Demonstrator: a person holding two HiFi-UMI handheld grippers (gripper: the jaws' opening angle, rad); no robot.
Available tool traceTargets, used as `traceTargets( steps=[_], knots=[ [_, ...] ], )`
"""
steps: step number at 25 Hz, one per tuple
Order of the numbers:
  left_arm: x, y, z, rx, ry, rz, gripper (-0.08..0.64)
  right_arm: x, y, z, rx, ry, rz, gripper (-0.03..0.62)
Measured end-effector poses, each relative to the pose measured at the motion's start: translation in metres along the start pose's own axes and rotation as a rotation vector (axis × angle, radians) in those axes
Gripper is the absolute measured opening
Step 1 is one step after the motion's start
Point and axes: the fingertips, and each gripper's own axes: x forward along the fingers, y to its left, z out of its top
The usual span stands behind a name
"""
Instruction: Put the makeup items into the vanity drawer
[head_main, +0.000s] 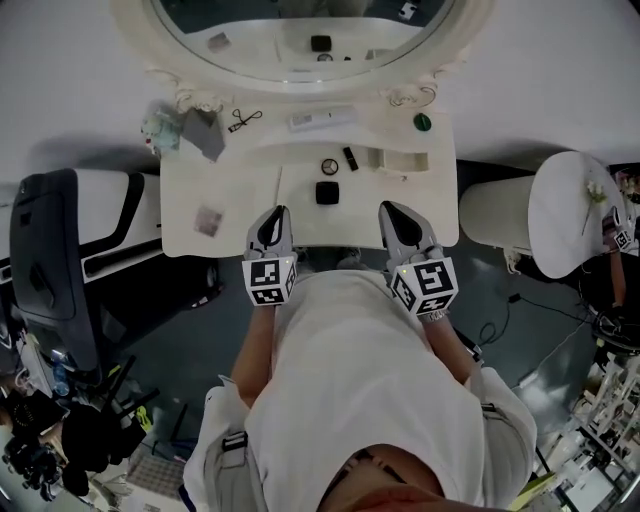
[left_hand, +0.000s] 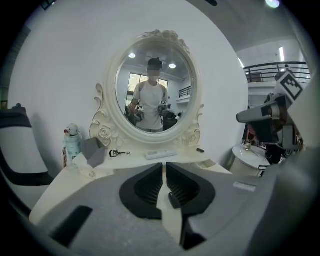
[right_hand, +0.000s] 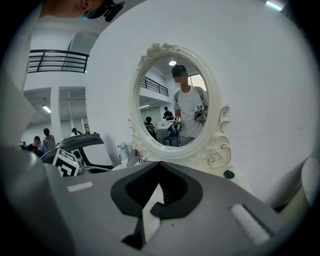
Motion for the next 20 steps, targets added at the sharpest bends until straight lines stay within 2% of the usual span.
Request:
traceTargets(
  steps=[11, 15, 20],
  knots=[
    [0.033, 0.046, -0.090, 0.014, 0.167, 0.085, 0.104, -0.004, 0.001, -0.009, -0.023, 0.061, -0.036, 0.008],
    [0.036, 0.058, -0.117, 0.000, 0.259, 0.073, 0.176, -0.002, 0.012, -0.011, -0.027, 0.073, -0.042, 0.008],
    [0.042, 0.063, -0.152, 0.019, 0.355, 0.049, 0.195, -0.004, 0.017, -0.016, -0.019, 0.092, -0.073, 0.008]
  ],
)
